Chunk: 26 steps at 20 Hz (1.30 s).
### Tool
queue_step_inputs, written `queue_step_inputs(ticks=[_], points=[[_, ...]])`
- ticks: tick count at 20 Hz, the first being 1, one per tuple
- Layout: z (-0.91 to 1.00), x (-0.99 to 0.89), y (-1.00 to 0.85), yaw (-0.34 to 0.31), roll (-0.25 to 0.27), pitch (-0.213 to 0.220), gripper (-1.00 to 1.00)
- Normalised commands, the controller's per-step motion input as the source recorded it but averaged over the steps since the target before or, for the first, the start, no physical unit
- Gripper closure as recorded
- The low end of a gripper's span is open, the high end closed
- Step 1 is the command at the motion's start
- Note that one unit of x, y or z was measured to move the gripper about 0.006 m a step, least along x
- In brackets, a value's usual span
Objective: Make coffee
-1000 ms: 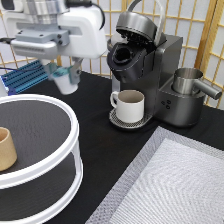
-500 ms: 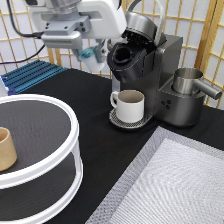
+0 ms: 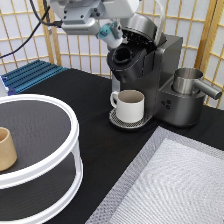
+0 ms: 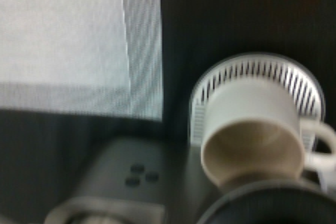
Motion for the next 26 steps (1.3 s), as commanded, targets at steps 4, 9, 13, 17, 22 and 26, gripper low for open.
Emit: queue_step_inputs(ticks=[4, 9, 13, 17, 22, 26], points=[[0.01, -0.05, 0.24, 0.028, 0.061, 0.004, 1.0], [0.0, 0.1, 0.4, 0.012, 0.018, 0.003, 1.0], [0.01, 0.41, 0.3, 0.0, 0.01, 0.018, 1.0], [-0.32, 0.08, 0.0, 0.0, 0.061, 0.0, 1.0], [-0.29, -0.03, 0.0, 0.0, 0.048, 0.0, 1.0], [-0.2, -0.09, 0.08, 0.0, 0.031, 0.001, 1.0]])
